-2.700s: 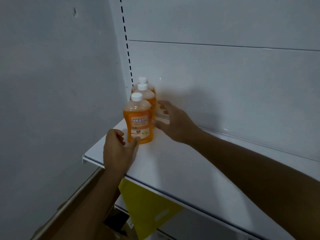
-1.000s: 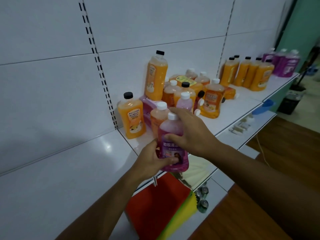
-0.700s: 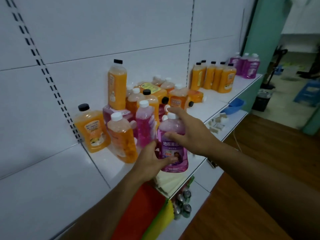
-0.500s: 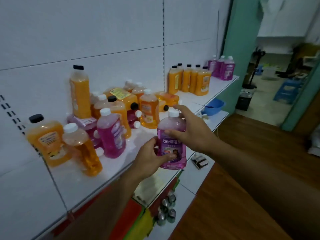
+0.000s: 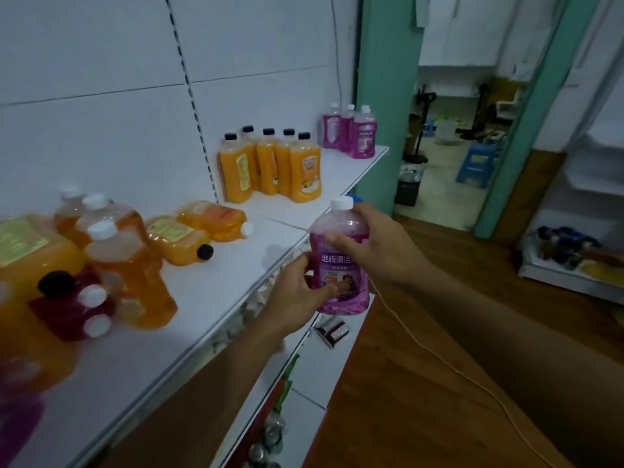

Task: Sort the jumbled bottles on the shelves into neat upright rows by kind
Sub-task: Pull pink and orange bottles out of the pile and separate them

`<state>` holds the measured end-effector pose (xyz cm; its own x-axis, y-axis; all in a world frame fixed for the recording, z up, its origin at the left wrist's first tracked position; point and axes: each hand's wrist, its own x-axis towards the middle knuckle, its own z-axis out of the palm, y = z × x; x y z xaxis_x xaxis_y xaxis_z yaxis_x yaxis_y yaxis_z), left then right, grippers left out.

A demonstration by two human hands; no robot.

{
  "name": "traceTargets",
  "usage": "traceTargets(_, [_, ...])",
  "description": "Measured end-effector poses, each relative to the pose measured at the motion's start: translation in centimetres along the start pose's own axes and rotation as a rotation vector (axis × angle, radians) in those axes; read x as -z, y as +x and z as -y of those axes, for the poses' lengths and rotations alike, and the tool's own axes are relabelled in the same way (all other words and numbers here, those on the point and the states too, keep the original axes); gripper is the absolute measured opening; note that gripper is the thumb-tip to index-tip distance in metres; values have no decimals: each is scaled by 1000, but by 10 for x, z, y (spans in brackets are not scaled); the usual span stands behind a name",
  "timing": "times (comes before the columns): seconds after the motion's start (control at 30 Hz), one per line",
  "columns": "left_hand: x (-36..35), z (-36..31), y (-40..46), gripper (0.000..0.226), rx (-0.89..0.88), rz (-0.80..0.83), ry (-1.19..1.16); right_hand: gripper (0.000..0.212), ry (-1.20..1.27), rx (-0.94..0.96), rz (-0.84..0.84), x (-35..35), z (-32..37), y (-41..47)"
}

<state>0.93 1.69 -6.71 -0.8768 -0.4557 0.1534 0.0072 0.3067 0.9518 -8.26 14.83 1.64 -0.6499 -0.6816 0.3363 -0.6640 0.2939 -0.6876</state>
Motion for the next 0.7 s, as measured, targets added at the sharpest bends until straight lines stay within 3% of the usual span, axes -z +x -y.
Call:
traceTargets(0.43, [-41, 20, 269, 47, -43, 98, -48, 48, -52, -45, -63, 39, -124, 222])
traceTargets(0.7, [-71, 43, 394, 51, -54, 2, -23, 50, 6, 38, -29, 47, -202, 337])
